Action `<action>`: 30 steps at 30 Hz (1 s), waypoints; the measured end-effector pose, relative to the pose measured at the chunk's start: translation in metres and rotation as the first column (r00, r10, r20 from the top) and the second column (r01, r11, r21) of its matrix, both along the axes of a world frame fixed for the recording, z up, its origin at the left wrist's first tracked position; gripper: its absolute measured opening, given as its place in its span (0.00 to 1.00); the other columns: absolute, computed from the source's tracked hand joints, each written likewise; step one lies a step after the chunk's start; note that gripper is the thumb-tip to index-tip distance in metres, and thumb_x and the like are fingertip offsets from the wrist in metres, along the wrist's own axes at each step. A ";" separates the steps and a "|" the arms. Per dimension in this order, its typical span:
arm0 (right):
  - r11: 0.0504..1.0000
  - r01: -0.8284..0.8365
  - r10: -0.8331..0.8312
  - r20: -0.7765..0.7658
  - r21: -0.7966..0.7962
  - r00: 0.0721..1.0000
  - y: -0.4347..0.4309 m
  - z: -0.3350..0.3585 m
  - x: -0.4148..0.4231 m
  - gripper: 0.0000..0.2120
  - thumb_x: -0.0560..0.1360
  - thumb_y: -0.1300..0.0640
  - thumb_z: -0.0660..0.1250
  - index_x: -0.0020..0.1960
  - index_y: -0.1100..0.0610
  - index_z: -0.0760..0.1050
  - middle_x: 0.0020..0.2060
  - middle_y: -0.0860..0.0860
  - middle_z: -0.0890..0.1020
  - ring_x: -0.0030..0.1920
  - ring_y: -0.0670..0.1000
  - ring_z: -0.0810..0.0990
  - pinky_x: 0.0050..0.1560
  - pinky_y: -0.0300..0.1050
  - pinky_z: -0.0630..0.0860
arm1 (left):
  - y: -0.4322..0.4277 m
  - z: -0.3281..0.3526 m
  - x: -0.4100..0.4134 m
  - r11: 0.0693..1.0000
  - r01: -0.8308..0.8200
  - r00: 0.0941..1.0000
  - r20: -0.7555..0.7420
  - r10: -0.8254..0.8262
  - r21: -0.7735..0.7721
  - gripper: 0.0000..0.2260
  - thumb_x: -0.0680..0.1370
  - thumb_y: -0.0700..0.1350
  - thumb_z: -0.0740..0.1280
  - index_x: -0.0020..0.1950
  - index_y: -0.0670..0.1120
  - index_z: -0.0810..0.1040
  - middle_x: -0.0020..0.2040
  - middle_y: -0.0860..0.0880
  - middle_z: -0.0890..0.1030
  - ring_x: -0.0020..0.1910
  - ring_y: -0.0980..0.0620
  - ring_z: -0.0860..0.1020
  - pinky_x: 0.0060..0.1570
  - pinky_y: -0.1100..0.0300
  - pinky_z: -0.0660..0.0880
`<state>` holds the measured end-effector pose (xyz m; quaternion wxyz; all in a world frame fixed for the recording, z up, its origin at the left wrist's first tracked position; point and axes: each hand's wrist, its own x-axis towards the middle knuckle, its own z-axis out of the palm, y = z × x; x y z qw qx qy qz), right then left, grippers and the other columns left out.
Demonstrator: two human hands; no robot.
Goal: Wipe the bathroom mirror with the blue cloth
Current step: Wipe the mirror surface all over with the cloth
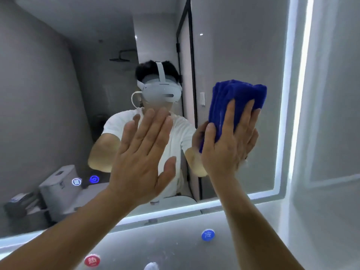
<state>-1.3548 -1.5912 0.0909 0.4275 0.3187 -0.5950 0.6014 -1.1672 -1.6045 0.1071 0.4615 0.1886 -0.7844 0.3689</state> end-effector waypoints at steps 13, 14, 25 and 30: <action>0.987 -0.077 0.106 -0.209 0.143 0.972 -0.041 0.017 0.165 0.27 0.80 0.53 0.62 0.77 0.54 0.61 0.77 0.58 0.61 0.77 0.61 0.57 0.73 0.63 0.58 | -0.030 0.001 0.125 0.983 -0.180 0.979 -0.086 0.183 0.044 0.28 0.82 0.54 0.49 0.79 0.40 0.58 0.79 0.42 0.58 0.79 0.44 0.53 0.76 0.42 0.51; 0.986 -0.077 0.107 -0.215 0.145 0.971 -0.043 0.021 0.176 0.27 0.80 0.53 0.62 0.77 0.54 0.61 0.77 0.58 0.61 0.77 0.61 0.57 0.73 0.63 0.58 | -0.033 0.001 0.137 0.982 -0.185 0.978 -0.093 0.189 0.046 0.28 0.82 0.54 0.49 0.79 0.40 0.58 0.79 0.42 0.58 0.79 0.44 0.53 0.76 0.41 0.51; 0.975 -0.094 0.146 -0.264 0.202 0.953 -0.078 0.028 0.306 0.31 0.77 0.54 0.61 0.79 0.52 0.55 0.78 0.58 0.58 0.78 0.59 0.53 0.76 0.60 0.52 | -0.056 0.003 0.272 0.970 -0.225 0.962 -0.137 0.237 0.094 0.28 0.82 0.52 0.50 0.79 0.41 0.54 0.79 0.43 0.56 0.79 0.45 0.51 0.75 0.39 0.54; 0.967 -0.101 0.169 -0.295 0.234 0.940 -0.094 0.024 0.360 0.30 0.79 0.51 0.55 0.79 0.52 0.53 0.78 0.57 0.55 0.79 0.59 0.51 0.76 0.59 0.48 | -0.067 0.003 0.324 0.964 -0.240 0.952 -0.168 0.256 0.113 0.28 0.82 0.53 0.49 0.79 0.43 0.50 0.79 0.44 0.55 0.78 0.44 0.54 0.74 0.38 0.56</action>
